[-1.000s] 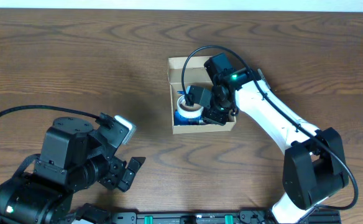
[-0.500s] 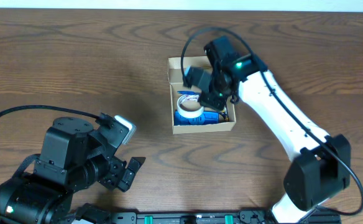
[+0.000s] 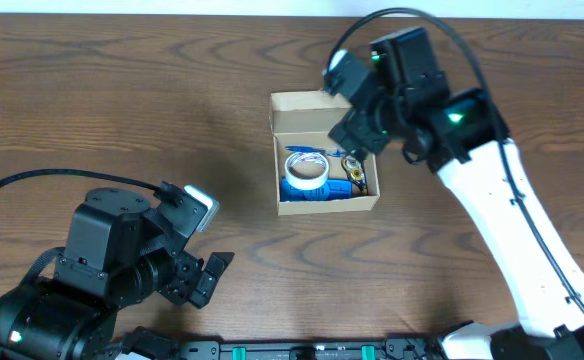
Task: Pack container
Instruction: 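Move the right gripper right over the white Sharpie marker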
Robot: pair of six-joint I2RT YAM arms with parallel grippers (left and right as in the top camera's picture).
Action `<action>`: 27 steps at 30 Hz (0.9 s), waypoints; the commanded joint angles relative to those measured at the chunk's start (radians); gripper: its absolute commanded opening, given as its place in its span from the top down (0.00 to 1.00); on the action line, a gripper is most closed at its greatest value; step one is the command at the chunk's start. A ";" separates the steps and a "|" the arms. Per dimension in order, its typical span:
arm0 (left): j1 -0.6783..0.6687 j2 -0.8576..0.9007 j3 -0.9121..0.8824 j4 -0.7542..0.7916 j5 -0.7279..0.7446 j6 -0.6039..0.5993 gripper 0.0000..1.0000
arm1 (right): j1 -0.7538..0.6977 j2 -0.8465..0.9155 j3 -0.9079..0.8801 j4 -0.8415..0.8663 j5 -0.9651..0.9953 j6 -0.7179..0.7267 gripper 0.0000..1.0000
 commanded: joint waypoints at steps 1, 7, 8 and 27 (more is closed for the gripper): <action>0.002 0.000 0.008 -0.003 0.013 0.007 0.05 | -0.062 -0.017 0.015 -0.006 0.112 0.160 0.01; 0.002 0.000 0.008 -0.003 0.013 0.007 0.04 | -0.204 -0.008 0.014 -0.049 0.114 0.286 0.01; 0.002 0.000 0.008 -0.003 0.013 0.007 0.05 | -0.232 -0.004 0.014 -0.052 0.113 0.300 0.01; 0.002 0.000 0.008 -0.003 0.013 0.007 0.05 | -0.431 0.277 -0.008 -0.063 0.052 0.366 0.01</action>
